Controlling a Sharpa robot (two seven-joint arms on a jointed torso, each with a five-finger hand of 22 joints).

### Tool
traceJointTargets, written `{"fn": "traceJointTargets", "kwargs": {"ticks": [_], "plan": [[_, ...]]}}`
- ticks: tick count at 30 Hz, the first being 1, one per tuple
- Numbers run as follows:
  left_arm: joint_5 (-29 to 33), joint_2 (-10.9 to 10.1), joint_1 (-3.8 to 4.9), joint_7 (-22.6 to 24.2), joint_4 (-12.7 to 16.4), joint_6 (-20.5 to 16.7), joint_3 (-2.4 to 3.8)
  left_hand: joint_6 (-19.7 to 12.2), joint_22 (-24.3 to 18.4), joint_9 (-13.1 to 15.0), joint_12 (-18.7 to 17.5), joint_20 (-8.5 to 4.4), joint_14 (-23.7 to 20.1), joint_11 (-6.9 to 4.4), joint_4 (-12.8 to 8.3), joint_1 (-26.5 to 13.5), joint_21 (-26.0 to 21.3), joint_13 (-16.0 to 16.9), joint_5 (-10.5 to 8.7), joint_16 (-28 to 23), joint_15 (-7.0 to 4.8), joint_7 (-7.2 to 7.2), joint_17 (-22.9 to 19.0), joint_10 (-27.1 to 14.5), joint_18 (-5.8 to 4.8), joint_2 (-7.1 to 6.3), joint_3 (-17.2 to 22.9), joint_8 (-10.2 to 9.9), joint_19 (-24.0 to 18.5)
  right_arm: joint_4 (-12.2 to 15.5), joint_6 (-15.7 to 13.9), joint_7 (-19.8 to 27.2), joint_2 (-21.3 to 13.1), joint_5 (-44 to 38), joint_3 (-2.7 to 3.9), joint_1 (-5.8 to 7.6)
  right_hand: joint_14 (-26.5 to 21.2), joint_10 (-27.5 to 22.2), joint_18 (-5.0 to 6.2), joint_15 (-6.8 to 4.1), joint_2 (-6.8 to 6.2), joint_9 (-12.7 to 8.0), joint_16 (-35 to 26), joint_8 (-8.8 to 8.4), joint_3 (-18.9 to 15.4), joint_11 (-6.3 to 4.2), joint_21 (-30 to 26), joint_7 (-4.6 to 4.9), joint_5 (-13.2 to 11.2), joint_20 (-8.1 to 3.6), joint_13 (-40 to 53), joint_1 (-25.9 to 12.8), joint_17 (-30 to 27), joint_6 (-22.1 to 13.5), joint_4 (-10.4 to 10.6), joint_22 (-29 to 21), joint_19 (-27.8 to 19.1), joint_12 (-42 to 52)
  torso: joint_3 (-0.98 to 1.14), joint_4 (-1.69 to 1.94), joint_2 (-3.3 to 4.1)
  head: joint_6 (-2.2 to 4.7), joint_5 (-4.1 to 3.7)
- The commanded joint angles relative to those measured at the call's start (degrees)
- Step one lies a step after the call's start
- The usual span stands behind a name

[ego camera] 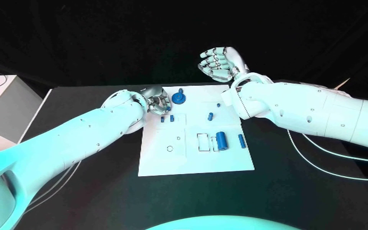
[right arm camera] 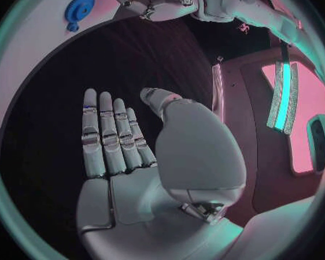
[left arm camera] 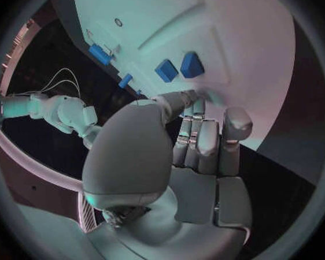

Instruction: Assemble the parts on the task board

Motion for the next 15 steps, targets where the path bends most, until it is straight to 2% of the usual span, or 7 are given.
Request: {"fn": "traceJointTargets", "kwargs": {"ticks": [1,15], "plan": [[0.23,-0.02,-0.12,0.07,0.31,0.18,-0.02,-1.04,-0.14,-0.21,-0.57,0.09,-0.10,0.42,-0.35,-0.62,-0.25,0.11,-0.01,0.09,0.31,0.05,-0.08,0.07,-0.66,0.07,-0.09,-0.95,-0.49,0.02,0.74,0.65,-0.03,-0.16,0.01,-0.05,-0.41,-0.15,0.71,0.15,0.13,-0.07,-0.40,-0.25,-0.13,0.46,-0.31,2.26,0.38,-0.03,-0.06,-0.32,-0.09,0.16,-0.36,-0.10,-0.54,0.25,0.02,-0.01,-0.01,0.02,0.02],[0.57,-0.47,-0.13,-0.08,0.26,-0.60,0.02,-3.62,-0.53,-0.65,-1.29,0.17,-0.41,0.35,-0.53,-0.85,-0.52,0.32,-0.01,0.16,0.30,0.30,-0.49,0.24,-0.55,-0.08,-0.25,-3.18,-0.83,-0.07,0.63,0.51,-0.10,-0.18,0.01,-0.29,-0.86,-0.94,0.69,0.51,0.06,-0.36,-1.32,-0.54,-0.24,0.78,-0.30,2.53,0.42,0.32,-0.13,-0.45,-1.14,-0.27,-0.60,-1.39,-1.23,0.05,-0.02,0.02,0.05,0.08,0.00]]}}
